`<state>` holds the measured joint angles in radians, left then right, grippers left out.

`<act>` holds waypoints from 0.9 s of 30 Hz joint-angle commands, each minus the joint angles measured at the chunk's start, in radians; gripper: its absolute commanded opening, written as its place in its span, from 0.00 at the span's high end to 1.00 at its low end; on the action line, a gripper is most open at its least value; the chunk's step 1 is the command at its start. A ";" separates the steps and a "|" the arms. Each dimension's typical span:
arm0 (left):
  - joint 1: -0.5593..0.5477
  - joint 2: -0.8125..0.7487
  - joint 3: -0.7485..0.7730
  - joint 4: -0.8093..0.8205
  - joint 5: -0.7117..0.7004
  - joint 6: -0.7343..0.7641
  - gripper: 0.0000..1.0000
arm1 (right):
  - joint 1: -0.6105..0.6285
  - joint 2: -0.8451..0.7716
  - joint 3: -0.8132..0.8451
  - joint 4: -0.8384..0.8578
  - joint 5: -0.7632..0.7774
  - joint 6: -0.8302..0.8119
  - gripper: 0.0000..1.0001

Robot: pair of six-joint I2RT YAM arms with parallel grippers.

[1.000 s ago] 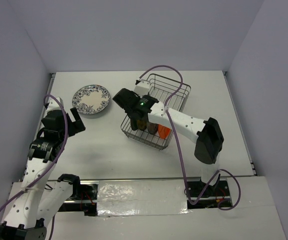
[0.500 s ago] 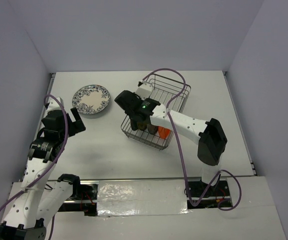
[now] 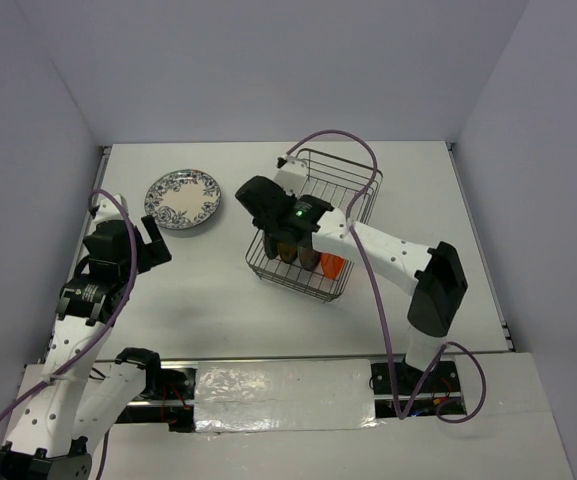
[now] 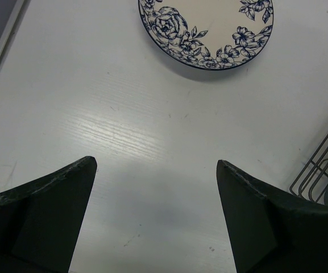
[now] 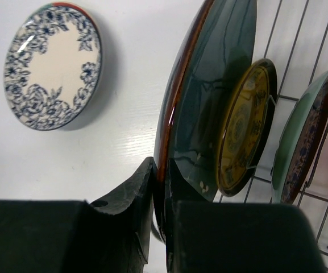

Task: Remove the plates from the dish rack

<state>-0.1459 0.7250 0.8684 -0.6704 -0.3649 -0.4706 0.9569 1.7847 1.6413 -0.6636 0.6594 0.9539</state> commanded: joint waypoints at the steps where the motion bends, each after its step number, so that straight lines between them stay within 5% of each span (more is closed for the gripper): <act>1: -0.007 -0.006 0.023 0.025 -0.025 0.006 0.00 | 0.011 -0.172 0.057 0.151 0.085 -0.109 1.00; 11: -0.014 -0.010 0.030 0.014 -0.049 -0.003 0.00 | 0.037 -0.238 0.236 0.174 0.039 -0.233 1.00; 16: -0.012 0.002 0.111 -0.037 -0.091 -0.052 0.00 | 0.045 -0.214 0.409 0.171 -0.301 -0.417 1.00; 19: -0.012 0.004 0.263 -0.127 -0.007 -0.120 0.00 | 0.077 -0.141 0.671 0.005 -0.481 -0.636 1.00; 21: -0.012 -0.002 0.408 -0.181 0.007 -0.189 0.00 | 0.152 -0.122 0.730 -0.157 -0.322 -0.878 1.00; 25: -0.012 -0.005 0.653 -0.262 0.065 -0.342 0.00 | 0.259 -0.272 0.341 -0.093 0.010 -1.229 1.00; 27: -0.012 -0.027 0.679 -0.185 0.229 -0.427 0.00 | 0.340 -0.323 0.188 0.001 0.086 -1.404 1.00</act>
<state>-0.1539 0.7338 1.4929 -0.8635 -0.3019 -0.7410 1.2404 1.5211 1.9881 -0.7414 0.5072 -0.0689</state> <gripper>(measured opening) 0.995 0.146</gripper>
